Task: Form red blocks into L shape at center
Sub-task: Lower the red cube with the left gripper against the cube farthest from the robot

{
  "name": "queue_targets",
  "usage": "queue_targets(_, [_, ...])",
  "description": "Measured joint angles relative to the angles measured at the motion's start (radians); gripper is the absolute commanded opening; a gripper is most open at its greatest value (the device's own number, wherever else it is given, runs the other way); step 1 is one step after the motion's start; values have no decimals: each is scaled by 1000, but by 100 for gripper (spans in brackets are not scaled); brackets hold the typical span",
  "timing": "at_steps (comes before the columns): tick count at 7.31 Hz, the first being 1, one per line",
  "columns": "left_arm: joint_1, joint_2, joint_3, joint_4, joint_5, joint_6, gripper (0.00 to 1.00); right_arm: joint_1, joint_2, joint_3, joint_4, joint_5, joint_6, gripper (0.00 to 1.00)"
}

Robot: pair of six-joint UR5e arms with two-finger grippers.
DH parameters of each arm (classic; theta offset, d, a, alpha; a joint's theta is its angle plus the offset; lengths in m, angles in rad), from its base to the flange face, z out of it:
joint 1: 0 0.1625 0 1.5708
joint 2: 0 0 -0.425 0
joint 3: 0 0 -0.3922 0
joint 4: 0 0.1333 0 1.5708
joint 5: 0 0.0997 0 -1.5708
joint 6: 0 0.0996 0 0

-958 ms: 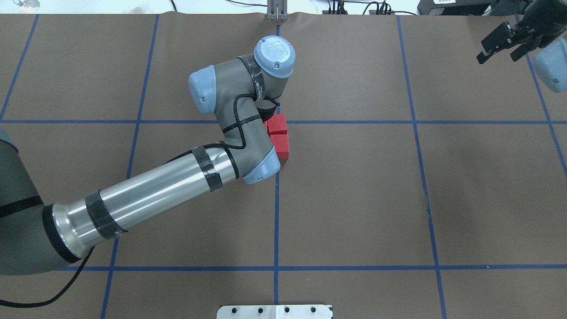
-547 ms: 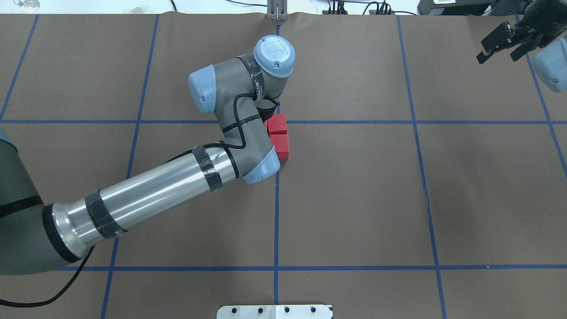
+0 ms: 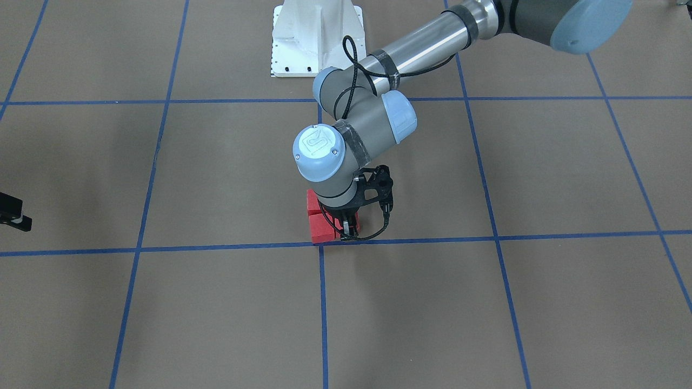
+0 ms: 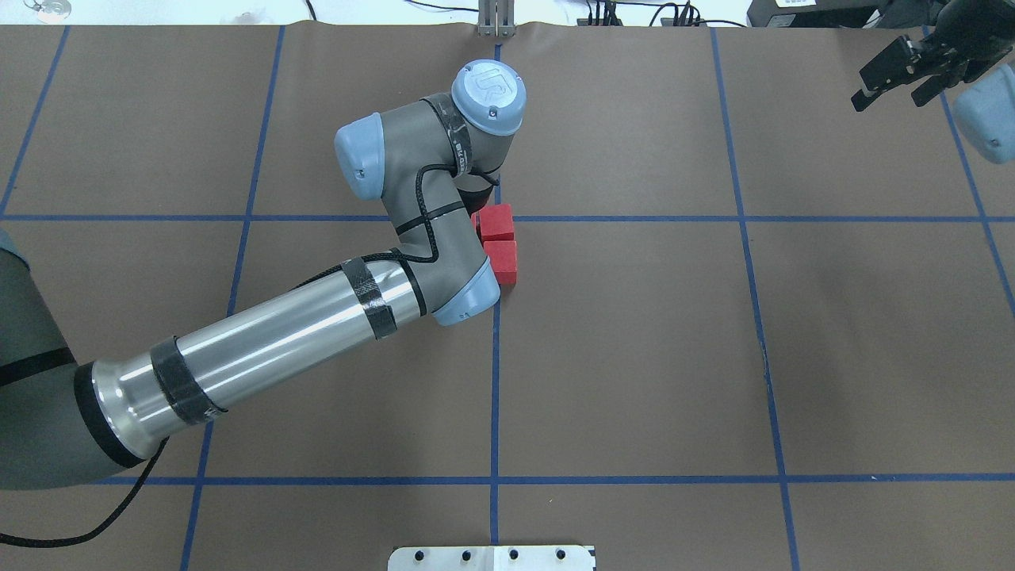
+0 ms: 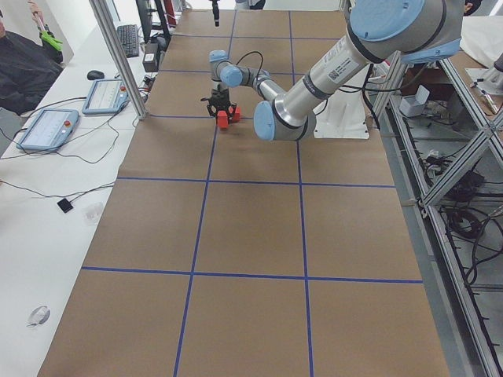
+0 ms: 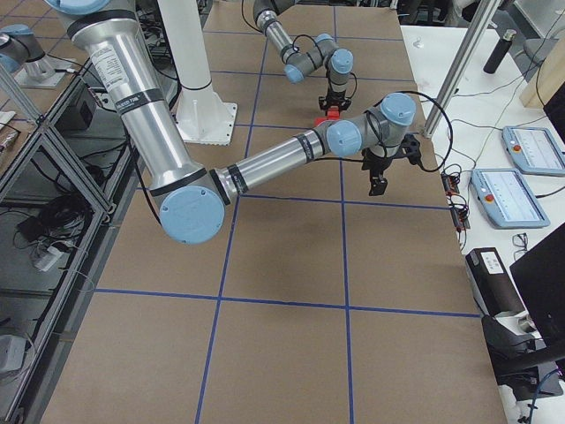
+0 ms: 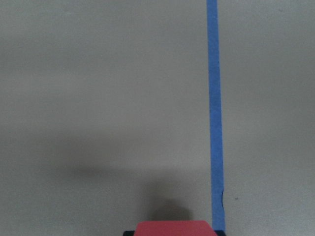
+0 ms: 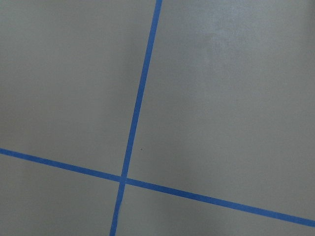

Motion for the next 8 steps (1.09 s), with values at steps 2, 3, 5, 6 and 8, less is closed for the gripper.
queue_targets(2, [-1,0,0,0,0,0,46,0,0,4,-1,-1,1,99])
queue_targets(3, [0,0,1,0,0,0,46,0,0,3,-1,-2,1,99])
queue_targets(5, [2,-2,1,-1,0,0,47,0,-1,3,-1,-4,1,99])
queue_targets(6, [3,-4,1,-1,0,-1,47,0,-2,3,-1,-6,0,99])
queue_targets(8, [4,-4,1,-1,0,-2,47,0,-3,2,-1,-7,0,99])
